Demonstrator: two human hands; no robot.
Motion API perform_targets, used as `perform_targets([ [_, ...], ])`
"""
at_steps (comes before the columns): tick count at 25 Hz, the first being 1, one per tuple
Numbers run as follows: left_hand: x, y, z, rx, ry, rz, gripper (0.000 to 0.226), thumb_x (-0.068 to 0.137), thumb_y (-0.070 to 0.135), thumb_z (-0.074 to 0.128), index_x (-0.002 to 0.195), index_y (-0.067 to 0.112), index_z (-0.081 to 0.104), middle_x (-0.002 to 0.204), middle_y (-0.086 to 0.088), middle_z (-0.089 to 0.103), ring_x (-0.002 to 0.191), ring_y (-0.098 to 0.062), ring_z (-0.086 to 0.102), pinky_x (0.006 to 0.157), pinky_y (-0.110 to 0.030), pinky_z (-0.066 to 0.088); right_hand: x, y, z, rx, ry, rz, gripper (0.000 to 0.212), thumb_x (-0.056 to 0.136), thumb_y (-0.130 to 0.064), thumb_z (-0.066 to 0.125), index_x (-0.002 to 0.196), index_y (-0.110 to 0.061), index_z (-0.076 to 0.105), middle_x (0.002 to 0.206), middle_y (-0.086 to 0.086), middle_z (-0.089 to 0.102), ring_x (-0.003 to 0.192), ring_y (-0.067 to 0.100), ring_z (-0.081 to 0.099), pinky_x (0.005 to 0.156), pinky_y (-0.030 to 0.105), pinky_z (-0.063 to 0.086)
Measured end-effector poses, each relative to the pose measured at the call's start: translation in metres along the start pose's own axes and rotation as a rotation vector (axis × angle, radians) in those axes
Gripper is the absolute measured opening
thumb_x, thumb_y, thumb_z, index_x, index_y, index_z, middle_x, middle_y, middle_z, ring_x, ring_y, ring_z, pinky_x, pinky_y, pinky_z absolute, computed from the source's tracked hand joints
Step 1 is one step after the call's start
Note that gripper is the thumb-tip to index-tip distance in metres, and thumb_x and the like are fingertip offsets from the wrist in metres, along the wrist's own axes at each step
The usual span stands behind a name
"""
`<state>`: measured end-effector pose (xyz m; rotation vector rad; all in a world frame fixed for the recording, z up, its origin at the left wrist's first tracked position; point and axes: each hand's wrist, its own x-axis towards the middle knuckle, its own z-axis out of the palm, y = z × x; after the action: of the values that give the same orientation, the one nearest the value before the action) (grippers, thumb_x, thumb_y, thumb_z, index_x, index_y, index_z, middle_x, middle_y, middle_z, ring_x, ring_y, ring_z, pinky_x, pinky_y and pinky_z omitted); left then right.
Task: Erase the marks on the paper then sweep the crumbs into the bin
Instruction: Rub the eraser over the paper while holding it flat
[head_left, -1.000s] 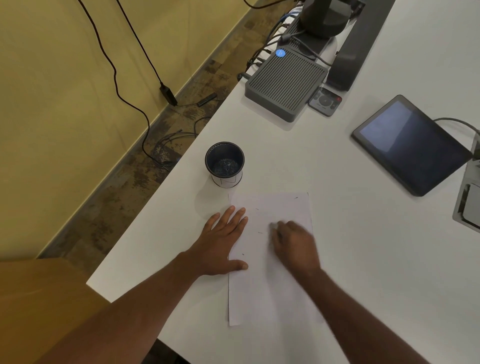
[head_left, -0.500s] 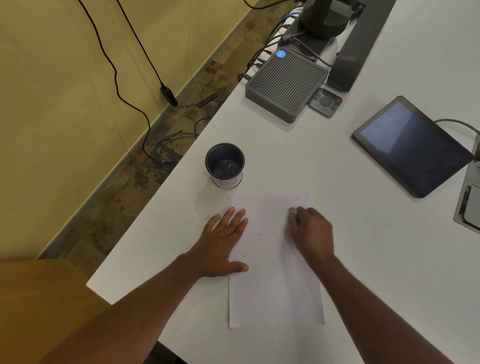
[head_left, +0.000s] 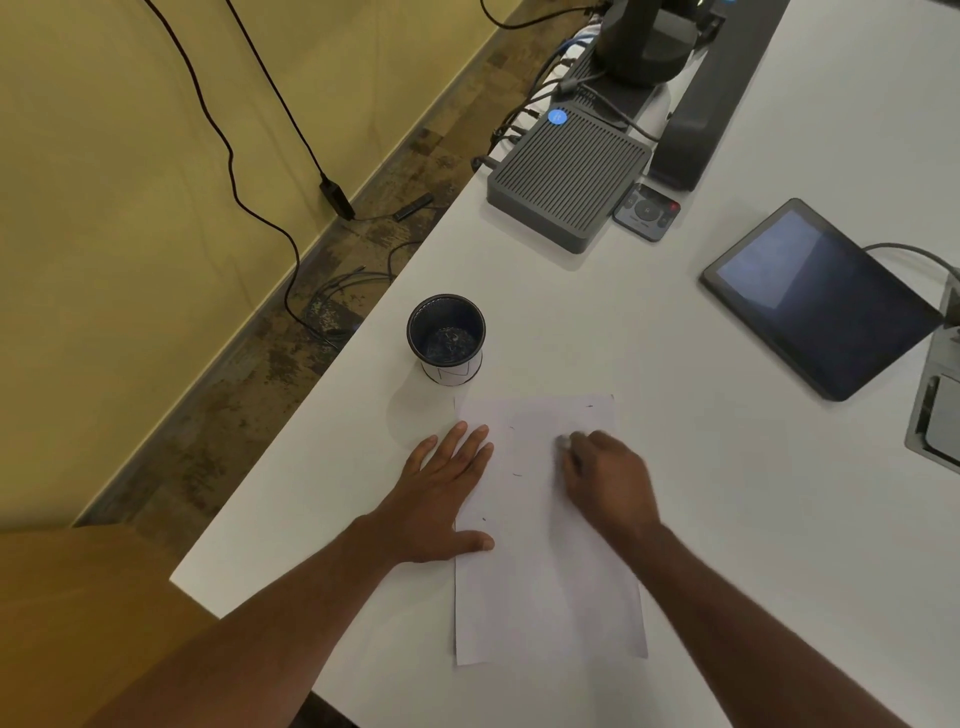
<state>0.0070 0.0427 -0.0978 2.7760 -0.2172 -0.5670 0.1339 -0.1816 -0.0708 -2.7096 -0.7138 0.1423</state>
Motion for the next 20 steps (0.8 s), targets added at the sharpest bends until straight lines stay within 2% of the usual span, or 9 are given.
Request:
perform_targets([
  [1, 0.0, 0.0, 0.0, -0.005, 0.005, 0.001, 0.11, 0.086, 0.086, 0.038, 0.161, 0.017, -0.003, 0.167, 0.003, -0.022, 0.151, -0.017, -0.027, 0.122, -0.047, -0.008, 0.009, 0.011, -0.004, -0.001, -0.011, 0.058, 0.03, 0.088, -0.019, 0.063, 0.061, -0.012, 0.053, 0.056, 0.005, 0.049, 0.05, 0.03, 0.051, 0.047, 0.027, 0.03],
  [4, 0.0, 0.0, 0.0, 0.001, 0.003, 0.001, 0.11, 0.086, 0.086, 0.038, 0.161, 0.017, -0.003, 0.166, 0.002, -0.022, 0.151, -0.017, -0.028, 0.121, -0.047, -0.009, 0.028, 0.03, -0.014, -0.023, 0.14, 0.211, 0.033, 0.089, -0.018, 0.061, 0.058, -0.01, 0.051, 0.054, 0.003, 0.044, 0.049, 0.03, 0.049, 0.048, 0.026, 0.028],
  [7, 0.0, 0.0, -0.001, -0.012, 0.003, -0.003, 0.11, 0.086, 0.085, 0.039, 0.161, 0.018, -0.003, 0.166, 0.003, -0.022, 0.15, -0.017, -0.028, 0.121, -0.047, -0.009, -0.004, -0.005, -0.004, 0.011, 0.003, 0.084, 0.029, 0.088, -0.018, 0.063, 0.061, -0.012, 0.053, 0.056, 0.004, 0.049, 0.049, 0.028, 0.05, 0.046, 0.027, 0.031],
  [9, 0.001, 0.0, 0.0, -0.016, -0.002, -0.006, 0.11, 0.086, 0.085, 0.04, 0.161, 0.018, -0.004, 0.166, 0.003, -0.023, 0.15, -0.017, -0.029, 0.122, -0.047, -0.009, -0.014, 0.0, 0.001, 0.004, -0.021, -0.004, 0.029, 0.089, -0.021, 0.062, 0.063, -0.013, 0.053, 0.058, 0.003, 0.049, 0.05, 0.027, 0.05, 0.046, 0.027, 0.032],
  [13, 0.0, 0.001, -0.002, -0.012, -0.021, -0.006, 0.11, 0.086, 0.084, 0.039, 0.161, 0.019, -0.007, 0.165, 0.004, -0.027, 0.149, -0.016, -0.032, 0.123, -0.046, -0.011, 0.02, 0.033, -0.018, -0.016, 0.142, 0.265, 0.032, 0.091, -0.021, 0.059, 0.061, -0.011, 0.054, 0.056, 0.002, 0.045, 0.053, 0.03, 0.052, 0.05, 0.027, 0.027],
  [15, 0.0, 0.001, -0.003, -0.014, -0.017, -0.009, 0.109, 0.086, 0.084, 0.04, 0.161, 0.019, -0.007, 0.165, 0.004, -0.027, 0.149, -0.016, -0.032, 0.123, -0.046, -0.01, 0.002, 0.006, -0.016, 0.019, 0.119, 0.193, 0.029, 0.09, -0.02, 0.06, 0.062, -0.013, 0.055, 0.057, 0.004, 0.05, 0.053, 0.029, 0.053, 0.049, 0.028, 0.03],
  [18, 0.0, 0.001, -0.002, -0.015, -0.013, -0.004, 0.109, 0.086, 0.083, 0.04, 0.161, 0.019, -0.005, 0.166, 0.004, -0.024, 0.149, -0.016, -0.03, 0.123, -0.046, -0.01, -0.067, -0.042, 0.011, 0.073, -0.074, -0.146, 0.017, 0.087, -0.019, 0.065, 0.071, -0.015, 0.059, 0.062, 0.003, 0.055, 0.054, 0.025, 0.053, 0.05, 0.024, 0.031],
  [19, -0.001, 0.001, -0.002, -0.013, -0.012, -0.006, 0.109, 0.086, 0.083, 0.041, 0.161, 0.018, -0.005, 0.166, 0.003, -0.024, 0.15, -0.016, -0.03, 0.122, -0.046, -0.01, -0.067, -0.036, 0.012, 0.061, -0.106, -0.198, 0.016, 0.087, -0.019, 0.065, 0.073, -0.015, 0.06, 0.063, 0.003, 0.056, 0.055, 0.025, 0.054, 0.049, 0.024, 0.033],
  [20, -0.001, 0.001, -0.002, -0.013, -0.015, -0.005, 0.109, 0.086, 0.083, 0.041, 0.161, 0.018, -0.005, 0.166, 0.003, -0.024, 0.15, -0.016, -0.03, 0.122, -0.046, -0.01, -0.056, -0.023, 0.01, 0.049, -0.105, -0.149, 0.018, 0.088, -0.021, 0.063, 0.071, -0.015, 0.06, 0.063, 0.004, 0.056, 0.056, 0.027, 0.055, 0.048, 0.026, 0.036],
])
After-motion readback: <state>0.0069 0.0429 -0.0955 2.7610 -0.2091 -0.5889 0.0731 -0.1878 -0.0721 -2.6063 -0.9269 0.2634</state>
